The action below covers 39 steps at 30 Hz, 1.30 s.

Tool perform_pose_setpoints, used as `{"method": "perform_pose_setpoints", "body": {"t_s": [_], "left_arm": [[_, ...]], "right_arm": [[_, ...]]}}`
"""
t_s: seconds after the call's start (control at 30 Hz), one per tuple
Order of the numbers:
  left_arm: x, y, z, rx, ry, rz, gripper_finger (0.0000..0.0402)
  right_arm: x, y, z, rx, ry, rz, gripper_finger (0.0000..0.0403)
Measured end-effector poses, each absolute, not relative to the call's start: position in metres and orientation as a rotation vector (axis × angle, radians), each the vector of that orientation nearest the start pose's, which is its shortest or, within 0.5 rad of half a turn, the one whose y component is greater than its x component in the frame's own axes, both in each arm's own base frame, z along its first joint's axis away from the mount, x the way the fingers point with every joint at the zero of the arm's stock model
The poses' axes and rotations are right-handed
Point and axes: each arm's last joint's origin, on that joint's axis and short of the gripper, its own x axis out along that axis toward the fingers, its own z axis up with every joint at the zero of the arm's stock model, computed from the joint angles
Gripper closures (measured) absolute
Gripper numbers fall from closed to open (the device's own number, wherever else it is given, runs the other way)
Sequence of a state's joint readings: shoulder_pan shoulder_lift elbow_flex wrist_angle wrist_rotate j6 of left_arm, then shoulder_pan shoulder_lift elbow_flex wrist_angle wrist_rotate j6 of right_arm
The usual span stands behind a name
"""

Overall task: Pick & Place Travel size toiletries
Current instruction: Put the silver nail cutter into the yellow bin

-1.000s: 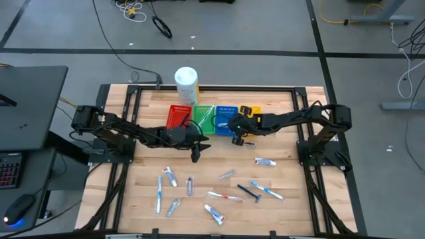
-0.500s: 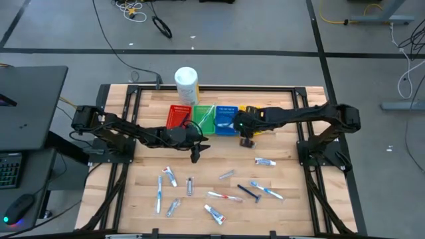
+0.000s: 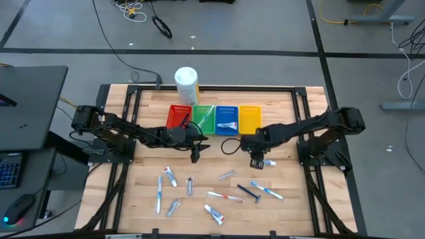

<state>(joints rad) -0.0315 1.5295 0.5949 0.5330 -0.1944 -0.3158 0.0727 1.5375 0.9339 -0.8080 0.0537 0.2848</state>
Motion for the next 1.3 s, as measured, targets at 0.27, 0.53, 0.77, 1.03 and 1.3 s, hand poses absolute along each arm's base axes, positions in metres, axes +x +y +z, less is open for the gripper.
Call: {"method": "perform_pose_setpoints", "body": {"t_s": [0.27, 0.53, 0.77, 1.03, 1.3], "left_arm": [[0.292, -0.003, 0.169, -0.266, 0.366, 0.222, 0.0217], [0.292, -0.004, 0.169, -0.267, 0.367, 0.222, 0.0217], [0.292, -0.004, 0.169, -0.267, 0.367, 0.222, 0.0217], [0.292, -0.004, 0.169, -0.267, 0.367, 0.222, 0.0217], [0.292, -0.004, 0.169, -0.267, 0.367, 0.222, 0.0216]], "right_arm": [[0.256, 0.010, 0.165, 0.075, 1.379, -0.194, 0.0242], [0.251, -0.005, 0.146, 0.055, 1.327, -0.213, 0.0209], [0.245, -0.015, 0.133, 0.070, 1.278, -0.250, 0.0206], [0.246, -0.012, 0.133, 0.090, 1.280, -0.155, 0.0206], [0.252, -0.012, 0.153, -0.103, 1.258, -0.246, 0.0206]]}}
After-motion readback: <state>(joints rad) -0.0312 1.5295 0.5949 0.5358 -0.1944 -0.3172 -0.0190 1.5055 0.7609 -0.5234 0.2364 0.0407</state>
